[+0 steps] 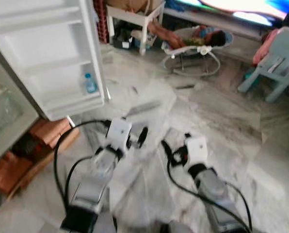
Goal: Restocking fridge
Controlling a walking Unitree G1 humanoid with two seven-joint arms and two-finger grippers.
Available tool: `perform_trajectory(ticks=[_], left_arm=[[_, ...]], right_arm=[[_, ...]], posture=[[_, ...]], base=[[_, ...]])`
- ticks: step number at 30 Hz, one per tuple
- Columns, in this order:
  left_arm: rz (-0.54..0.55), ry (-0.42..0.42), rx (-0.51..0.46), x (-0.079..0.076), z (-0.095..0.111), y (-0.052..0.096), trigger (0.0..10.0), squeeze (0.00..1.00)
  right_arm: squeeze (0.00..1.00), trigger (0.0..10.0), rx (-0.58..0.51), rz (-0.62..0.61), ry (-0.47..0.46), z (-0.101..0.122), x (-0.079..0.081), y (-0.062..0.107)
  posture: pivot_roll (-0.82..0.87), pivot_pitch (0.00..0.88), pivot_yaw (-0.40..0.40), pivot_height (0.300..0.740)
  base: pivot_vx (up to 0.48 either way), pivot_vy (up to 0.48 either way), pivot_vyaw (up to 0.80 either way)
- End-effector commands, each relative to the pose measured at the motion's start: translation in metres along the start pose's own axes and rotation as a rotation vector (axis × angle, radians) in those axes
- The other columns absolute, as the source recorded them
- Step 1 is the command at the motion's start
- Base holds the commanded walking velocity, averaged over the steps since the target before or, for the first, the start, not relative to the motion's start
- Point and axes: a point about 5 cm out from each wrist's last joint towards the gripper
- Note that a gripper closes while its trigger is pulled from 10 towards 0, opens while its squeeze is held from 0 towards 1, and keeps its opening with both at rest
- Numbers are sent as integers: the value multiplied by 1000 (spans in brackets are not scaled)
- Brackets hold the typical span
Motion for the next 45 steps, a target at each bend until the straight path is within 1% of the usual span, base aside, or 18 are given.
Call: perform_trajectory(ticks=[1, 6, 9, 11, 13, 16, 19, 22, 32, 34, 35, 42, 45], left_arm=[[-9, -3, 17, -5, -3, 2, 10000, 0], [4, 3, 31, -7, -5, 2, 10000, 0], [7, -8, 36, -7, -7, 4, 10000, 0], [9, -5, 40, -7, -8, 5, 10000, 0], [20, -5, 64, -3, -14, 9, 10000, 0], [33, 3, 74, 0, -17, 11, 10000, 0], [46, -7, 78, 1, -17, 12, 10000, 0], [50, -7, 78, 1, -17, 12, 10000, 0], [54, -10, 118, -1, -28, 21, 10000, 0], [71, 18, 134, 0, -30, 22, 10000, 0], [71, 17, 135, 0, -31, 23, 10000, 0], [69, -35, 139, 2, -33, 28, 10000, 0], [55, -26, 139, 0, -33, 28, 10000, 0]], right_arm=[[0, 10000, 10, -27, 0, -4, -6, 6], [0, 10000, 12, -30, 1, -4, -6, 6], [0, 10000, 13, -31, 3, -4, -6, 6], [0, 10000, 15, -33, -1, -4, -7, 6], [0, 10000, 16, -33, 5, -4, -7, 7], [0, 10000, 18, -32, 6, -5, -8, 7], [0, 10000, 17, -29, 6, -5, -7, 7], [0, 10000, 17, -28, 5, -5, -7, 7], [0, 10000, 26, -29, 11, -6, -9, 9], [0, 10000, 28, -27, 12, -6, -9, 9], [0, 10000, 29, -27, 13, -6, -9, 8], [0, 10000, 30, -24, 15, -6, -10, 7], [0, 10000, 30, -23, 18, -6, -10, 7]], posture=[[109, 130, -52, 740], [109, 131, -53, 740], [105, 133, -52, 740], [104, 134, -52, 740], [104, 136, -53, 740], [106, 137, -55, 740], [106, 137, -56, 740], [105, 137, -57, 740], [104, 141, -61, 740], [106, 140, -64, 740], [106, 140, -64, 740], [108, 137, -67, 740], [109, 137, -68, 740]], base=[[0, 0, 0], [0, 0, 0], [0, 0, -488], [0, 0, -800], [0, 0, -800], [0, 0, -800], [0, 0, -725], [0, 0, -475], [0, 0, -528], [0, 0, -800], [0, 0, -800], [0, 0, -800], [0, -84, -800]])
Point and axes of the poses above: a point about 5 cm out from each wrist's last joint towards the gripper, its own y axis pointing back from the gripper into the wrist, its own z axis along the axis of the wrist's last joint, x = y × z, and after that the axes turned 11 degrees about -y, right-handed
